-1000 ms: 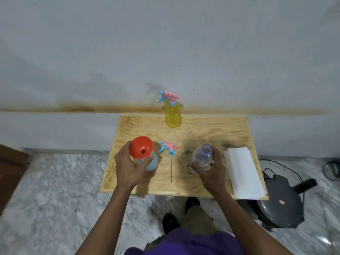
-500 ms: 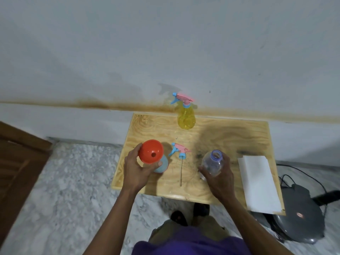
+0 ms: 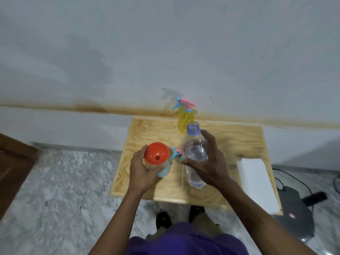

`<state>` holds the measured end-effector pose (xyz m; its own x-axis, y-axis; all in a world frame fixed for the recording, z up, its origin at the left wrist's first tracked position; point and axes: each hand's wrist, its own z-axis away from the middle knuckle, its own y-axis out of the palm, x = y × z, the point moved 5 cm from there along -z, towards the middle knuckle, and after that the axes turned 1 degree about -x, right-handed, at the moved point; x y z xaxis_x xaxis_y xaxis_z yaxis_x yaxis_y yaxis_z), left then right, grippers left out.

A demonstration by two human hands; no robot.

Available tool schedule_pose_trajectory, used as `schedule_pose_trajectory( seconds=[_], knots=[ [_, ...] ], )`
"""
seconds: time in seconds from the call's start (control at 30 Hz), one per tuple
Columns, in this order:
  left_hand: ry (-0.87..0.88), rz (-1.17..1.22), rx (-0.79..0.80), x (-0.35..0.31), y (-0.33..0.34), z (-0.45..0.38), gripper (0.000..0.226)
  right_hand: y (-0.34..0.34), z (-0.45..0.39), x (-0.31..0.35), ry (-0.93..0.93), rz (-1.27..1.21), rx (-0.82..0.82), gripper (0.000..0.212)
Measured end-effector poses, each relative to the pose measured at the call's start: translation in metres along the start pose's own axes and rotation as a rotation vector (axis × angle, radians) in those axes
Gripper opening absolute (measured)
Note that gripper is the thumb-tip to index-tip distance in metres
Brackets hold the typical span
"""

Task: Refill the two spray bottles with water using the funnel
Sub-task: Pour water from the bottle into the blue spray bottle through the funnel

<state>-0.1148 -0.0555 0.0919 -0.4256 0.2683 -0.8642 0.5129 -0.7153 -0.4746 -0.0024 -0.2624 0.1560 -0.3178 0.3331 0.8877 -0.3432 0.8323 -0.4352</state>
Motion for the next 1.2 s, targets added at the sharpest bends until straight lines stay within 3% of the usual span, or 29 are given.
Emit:
schedule_pose_trajectory(
  seconds=[0.23,0.5,0.6,0.83,1.2],
  knots=[
    [0.101,-0.029,0.070,-0.002,-0.006,0.000,0.107,0.018,-0.005,0.006,-0.151,0.278,0.214,0.079],
    [0.182,-0.122,0.153,-0.009,-0.012,-0.007,0.088,0.022,-0.017,0.004,-0.207,0.753,0.447,0.083],
    [0.214,-0.140,0.164,-0.013,-0.013,-0.008,0.082,0.022,-0.018,0.006,-0.225,0.804,0.479,0.085],
    [0.195,-0.150,0.181,-0.014,-0.014,-0.011,0.089,0.025,-0.017,0.002,-0.189,0.817,0.495,0.090],
    [0.216,-0.151,0.186,-0.021,-0.018,-0.008,0.080,0.026,-0.023,0.006,-0.177,0.837,0.483,0.080]
  ],
)
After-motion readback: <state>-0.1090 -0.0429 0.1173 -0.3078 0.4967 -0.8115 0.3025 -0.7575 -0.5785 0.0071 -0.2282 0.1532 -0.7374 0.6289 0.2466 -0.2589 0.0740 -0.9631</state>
